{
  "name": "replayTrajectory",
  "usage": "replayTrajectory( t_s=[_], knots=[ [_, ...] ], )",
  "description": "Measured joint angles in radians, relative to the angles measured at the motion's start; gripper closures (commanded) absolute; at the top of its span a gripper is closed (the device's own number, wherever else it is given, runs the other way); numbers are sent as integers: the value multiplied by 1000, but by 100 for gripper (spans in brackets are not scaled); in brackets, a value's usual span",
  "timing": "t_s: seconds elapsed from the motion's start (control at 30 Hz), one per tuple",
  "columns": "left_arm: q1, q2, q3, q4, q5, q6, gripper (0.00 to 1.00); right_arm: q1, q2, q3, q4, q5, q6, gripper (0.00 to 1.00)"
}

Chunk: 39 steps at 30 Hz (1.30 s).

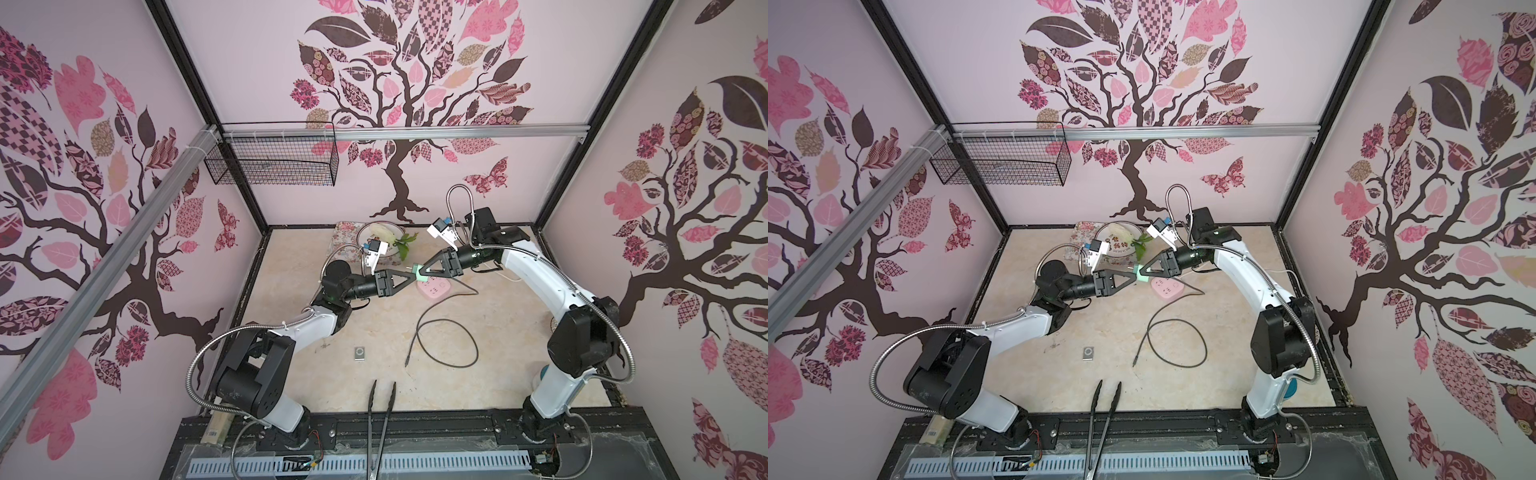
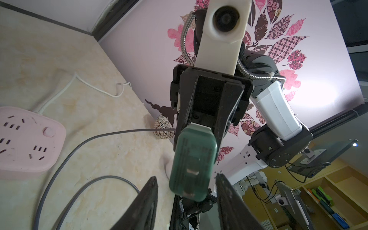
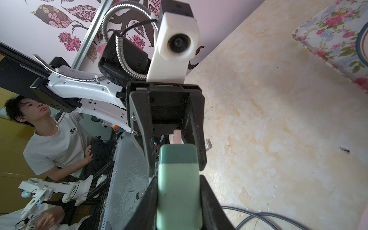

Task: Charge mp3
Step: Adjust the plug.

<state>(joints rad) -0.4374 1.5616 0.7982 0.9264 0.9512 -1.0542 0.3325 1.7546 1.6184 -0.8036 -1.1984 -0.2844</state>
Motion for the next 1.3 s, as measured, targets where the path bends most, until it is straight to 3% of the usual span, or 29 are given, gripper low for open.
replayTrajectory(
  t_s=[0.17,0.4,0.67,0.7,0.77,0.83,0.87,0.9,1.03,1.2,1.3],
  knots=[
    [0,31,28,66,4,-39,61,0,-17,-31,47,-10,46,100],
    [0,33,29,112,21,-70,64,0,-46,-67,172,-30,143,100],
    [0,33,29,138,24,-70,83,1,-47,-74,195,-68,190,100],
    [0,33,29,138,25,-71,83,1,-47,-76,195,-70,190,96],
    [0,37,29,139,29,-73,83,1,-53,-90,201,-70,193,64],
    [-2,42,28,140,29,-83,83,1,-69,-111,221,-48,204,57],
    [-2,42,29,140,24,-88,84,1,-83,-127,239,-25,216,23],
    [-2,42,28,142,19,-90,84,0,-98,-141,256,0,233,7],
    [6,42,26,143,-22,-93,84,-1,-176,-157,331,130,309,3],
    [32,42,27,140,-84,-95,83,-2,-309,-121,372,330,408,20],
    [33,42,32,127,-111,-93,84,-4,-431,-178,405,410,496,22]
  ],
)
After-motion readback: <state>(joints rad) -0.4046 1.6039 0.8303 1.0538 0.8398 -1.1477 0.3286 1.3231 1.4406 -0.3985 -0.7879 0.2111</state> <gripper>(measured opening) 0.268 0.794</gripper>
